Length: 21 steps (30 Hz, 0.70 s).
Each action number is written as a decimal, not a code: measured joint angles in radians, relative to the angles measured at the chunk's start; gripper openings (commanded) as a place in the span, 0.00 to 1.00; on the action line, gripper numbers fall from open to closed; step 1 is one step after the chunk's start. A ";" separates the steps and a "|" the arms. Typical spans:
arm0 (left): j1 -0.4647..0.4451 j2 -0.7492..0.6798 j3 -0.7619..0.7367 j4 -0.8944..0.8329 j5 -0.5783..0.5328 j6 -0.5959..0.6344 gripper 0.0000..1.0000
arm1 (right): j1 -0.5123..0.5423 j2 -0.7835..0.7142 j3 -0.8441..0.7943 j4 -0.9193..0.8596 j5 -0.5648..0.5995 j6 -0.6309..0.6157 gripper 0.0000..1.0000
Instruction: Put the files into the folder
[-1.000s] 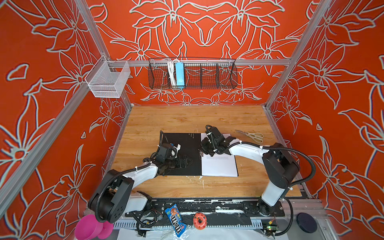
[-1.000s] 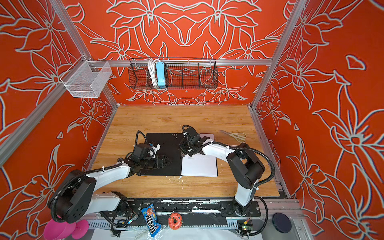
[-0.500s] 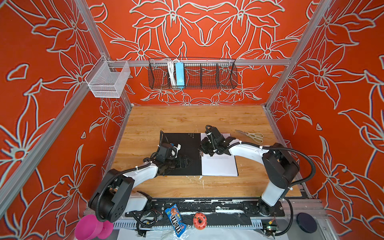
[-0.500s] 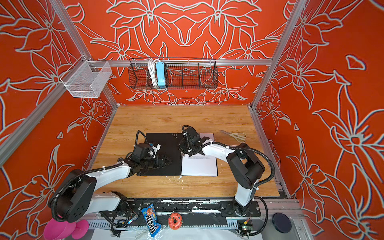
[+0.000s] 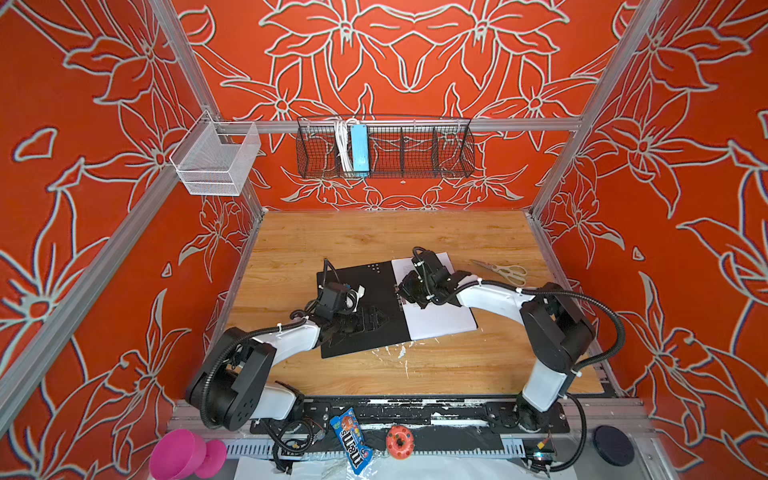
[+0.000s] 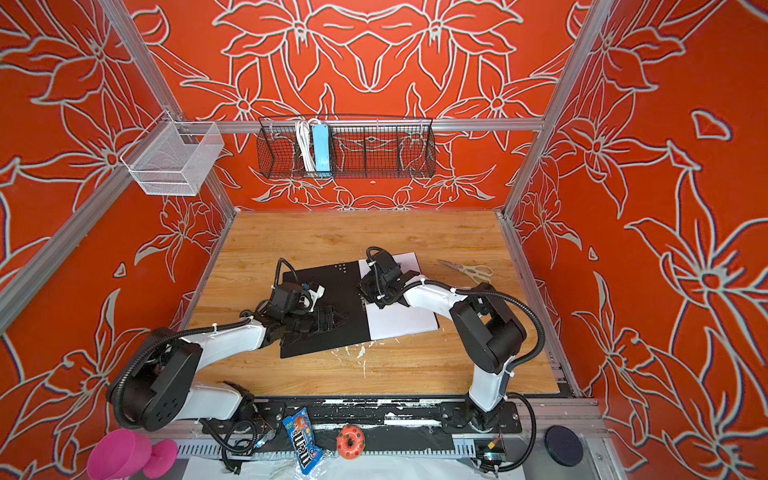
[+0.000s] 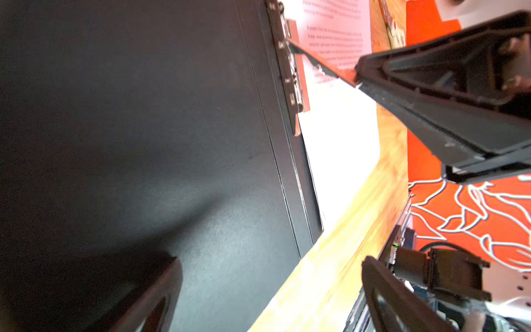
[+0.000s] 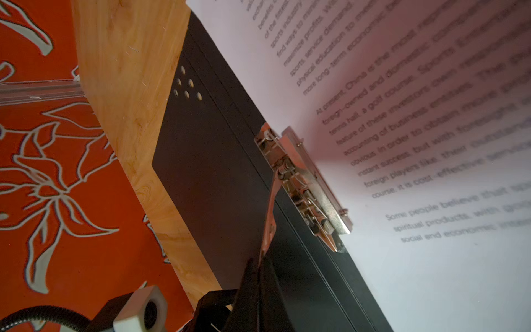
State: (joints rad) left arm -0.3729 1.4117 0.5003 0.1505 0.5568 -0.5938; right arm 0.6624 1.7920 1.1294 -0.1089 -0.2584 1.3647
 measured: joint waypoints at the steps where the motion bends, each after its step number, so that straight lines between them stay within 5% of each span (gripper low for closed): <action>1: 0.000 0.016 0.015 -0.002 -0.002 -0.008 0.98 | -0.008 0.010 0.016 -0.005 -0.004 -0.008 0.02; 21: 0.053 0.097 0.024 0.096 0.020 -0.122 0.98 | -0.052 0.027 -0.060 0.066 -0.064 -0.201 0.00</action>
State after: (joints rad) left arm -0.3195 1.5082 0.5247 0.2462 0.5770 -0.7162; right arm 0.6106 1.8187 1.0691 -0.0425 -0.3225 1.1633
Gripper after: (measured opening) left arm 0.976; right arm 0.045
